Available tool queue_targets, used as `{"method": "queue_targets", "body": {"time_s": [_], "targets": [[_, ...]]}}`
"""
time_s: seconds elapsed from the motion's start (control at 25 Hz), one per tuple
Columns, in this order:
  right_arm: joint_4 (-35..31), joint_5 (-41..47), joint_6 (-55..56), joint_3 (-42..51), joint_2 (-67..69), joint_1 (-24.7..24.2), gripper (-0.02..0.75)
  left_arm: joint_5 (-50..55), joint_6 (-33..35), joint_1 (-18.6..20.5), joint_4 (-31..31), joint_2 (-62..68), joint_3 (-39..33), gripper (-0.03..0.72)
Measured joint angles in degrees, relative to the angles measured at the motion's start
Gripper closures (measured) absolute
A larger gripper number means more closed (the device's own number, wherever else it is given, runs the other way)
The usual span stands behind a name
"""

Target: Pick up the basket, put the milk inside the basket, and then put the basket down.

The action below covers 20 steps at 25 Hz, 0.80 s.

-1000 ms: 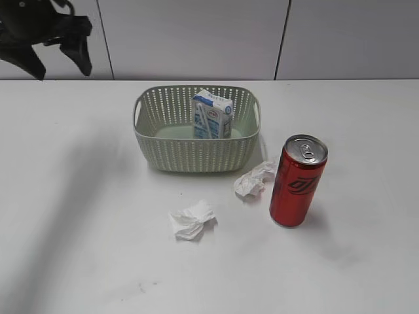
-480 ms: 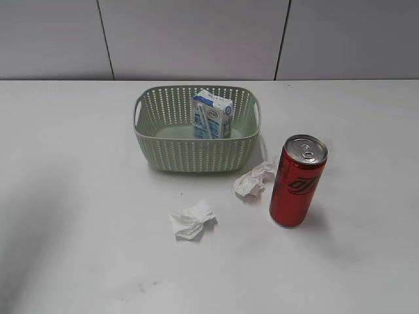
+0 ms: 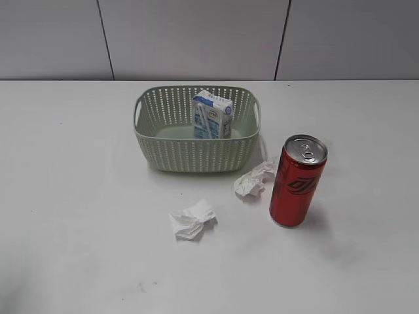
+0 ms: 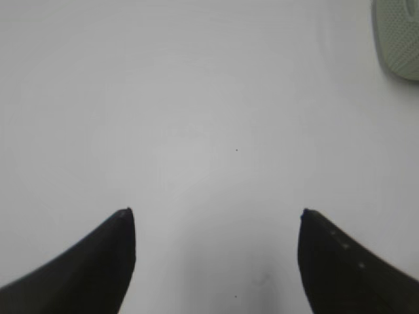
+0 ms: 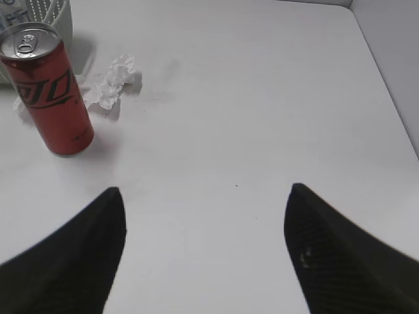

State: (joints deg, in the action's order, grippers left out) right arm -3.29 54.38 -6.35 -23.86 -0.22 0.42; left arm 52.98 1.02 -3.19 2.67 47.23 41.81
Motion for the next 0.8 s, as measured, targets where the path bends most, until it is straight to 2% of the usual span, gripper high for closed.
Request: {"method": "queue_targets", "body": {"time_s": [0.28, 0.8], "targets": [[0.0, 0.0, 0.0, 0.0, 0.0, 0.0, 0.147, 0.3, 0.0, 0.0, 0.0, -15.4, -7.8, 0.118], [0.0, -0.1, 0.0, 0.0, 0.0, 0.0, 0.147, 5.3, 0.0, 0.0, 0.4, -36.1, -11.7, 0.123]]}}
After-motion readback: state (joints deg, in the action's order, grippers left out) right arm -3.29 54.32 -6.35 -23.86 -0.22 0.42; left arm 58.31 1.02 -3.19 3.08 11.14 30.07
